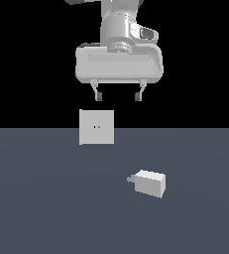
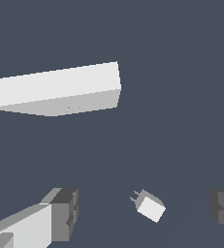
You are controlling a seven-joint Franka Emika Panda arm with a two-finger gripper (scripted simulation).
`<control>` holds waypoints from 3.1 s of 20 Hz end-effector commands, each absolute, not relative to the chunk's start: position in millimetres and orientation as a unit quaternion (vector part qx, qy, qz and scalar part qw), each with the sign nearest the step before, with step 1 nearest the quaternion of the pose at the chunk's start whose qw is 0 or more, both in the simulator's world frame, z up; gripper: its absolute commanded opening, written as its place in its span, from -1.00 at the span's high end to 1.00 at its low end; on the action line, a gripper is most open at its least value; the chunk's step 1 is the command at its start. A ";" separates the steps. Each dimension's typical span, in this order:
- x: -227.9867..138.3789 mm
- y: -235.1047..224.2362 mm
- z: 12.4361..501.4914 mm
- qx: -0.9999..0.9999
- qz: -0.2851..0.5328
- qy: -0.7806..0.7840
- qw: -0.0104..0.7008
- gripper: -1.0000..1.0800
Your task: Plug the charger into the wall socket.
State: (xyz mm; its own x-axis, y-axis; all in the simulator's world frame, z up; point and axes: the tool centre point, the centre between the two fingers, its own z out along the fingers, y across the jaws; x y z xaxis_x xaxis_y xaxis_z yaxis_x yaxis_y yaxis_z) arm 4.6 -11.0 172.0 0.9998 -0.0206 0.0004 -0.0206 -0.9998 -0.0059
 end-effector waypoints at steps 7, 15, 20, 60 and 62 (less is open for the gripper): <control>1.7 -10.6 169.5 -1.000 -0.001 -0.002 0.003 -0.92; -11.1 -10.0 158.9 -0.998 -0.005 -0.055 0.005 -0.92; -23.7 -10.8 148.2 -0.994 -0.010 -0.108 0.007 -0.92; -97.6 -55.0 64.4 -0.878 -0.038 -0.476 0.021 -0.92; -98.1 -56.1 63.1 -0.876 -0.038 -0.480 0.021 -0.92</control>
